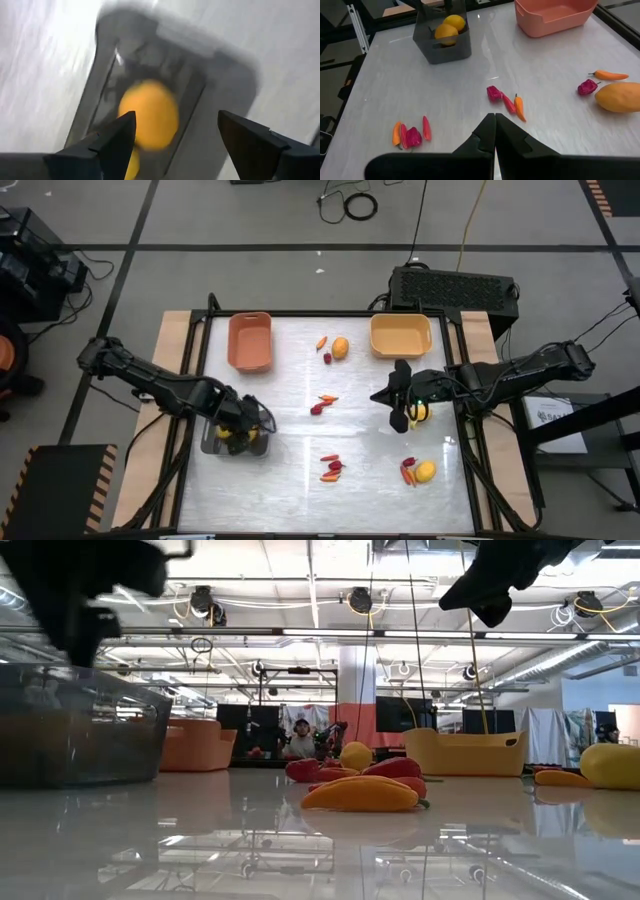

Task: Sort produce into baskets
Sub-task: Put the yellow lemon into the black bin

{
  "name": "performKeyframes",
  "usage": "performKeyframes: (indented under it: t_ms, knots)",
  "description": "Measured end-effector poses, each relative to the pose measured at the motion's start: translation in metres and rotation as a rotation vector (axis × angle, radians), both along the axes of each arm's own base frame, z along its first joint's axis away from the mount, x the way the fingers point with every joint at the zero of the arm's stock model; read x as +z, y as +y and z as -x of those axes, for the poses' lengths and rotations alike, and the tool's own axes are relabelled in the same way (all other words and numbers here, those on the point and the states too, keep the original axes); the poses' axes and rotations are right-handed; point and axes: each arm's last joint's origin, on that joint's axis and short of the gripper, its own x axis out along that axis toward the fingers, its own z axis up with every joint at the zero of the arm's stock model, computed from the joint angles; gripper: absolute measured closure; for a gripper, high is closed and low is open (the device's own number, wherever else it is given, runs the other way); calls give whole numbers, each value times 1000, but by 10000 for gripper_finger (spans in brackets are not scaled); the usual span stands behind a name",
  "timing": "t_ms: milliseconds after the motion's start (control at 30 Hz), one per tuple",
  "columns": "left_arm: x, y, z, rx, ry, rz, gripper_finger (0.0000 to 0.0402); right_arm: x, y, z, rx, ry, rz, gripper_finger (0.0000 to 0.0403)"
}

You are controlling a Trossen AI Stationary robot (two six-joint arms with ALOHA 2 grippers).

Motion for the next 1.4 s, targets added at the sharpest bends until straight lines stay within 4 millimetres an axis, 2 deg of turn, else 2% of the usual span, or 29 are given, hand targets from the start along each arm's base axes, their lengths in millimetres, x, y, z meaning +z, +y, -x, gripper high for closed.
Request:
performKeyframes:
  t_ms: [200,333,467,567,800,1000,1200,1400]
  knots:
    - [28,16,-36,34,-388,-110,116,0,0,0,-4,0,-7,403]
    - [39,44,-58,234,-591,-203,116,0,0,0,-24,0,-42,403]
    - [28,79,-81,528,-636,-145,116,-1,0,0,-54,1,-90,403]
    - [15,105,-102,623,-678,-115,116,-1,0,1,-67,2,-109,403]
    - [1,166,-157,712,-527,-113,116,-1,1,1,-71,2,-123,403]
    - [-14,210,-204,684,-366,-167,116,-1,1,1,-73,2,-138,403]
    - [-35,230,-237,684,-314,-168,116,-2,4,2,-60,13,-169,403]
    - [-55,236,-252,645,-289,-205,116,-3,10,4,-37,38,-187,403]
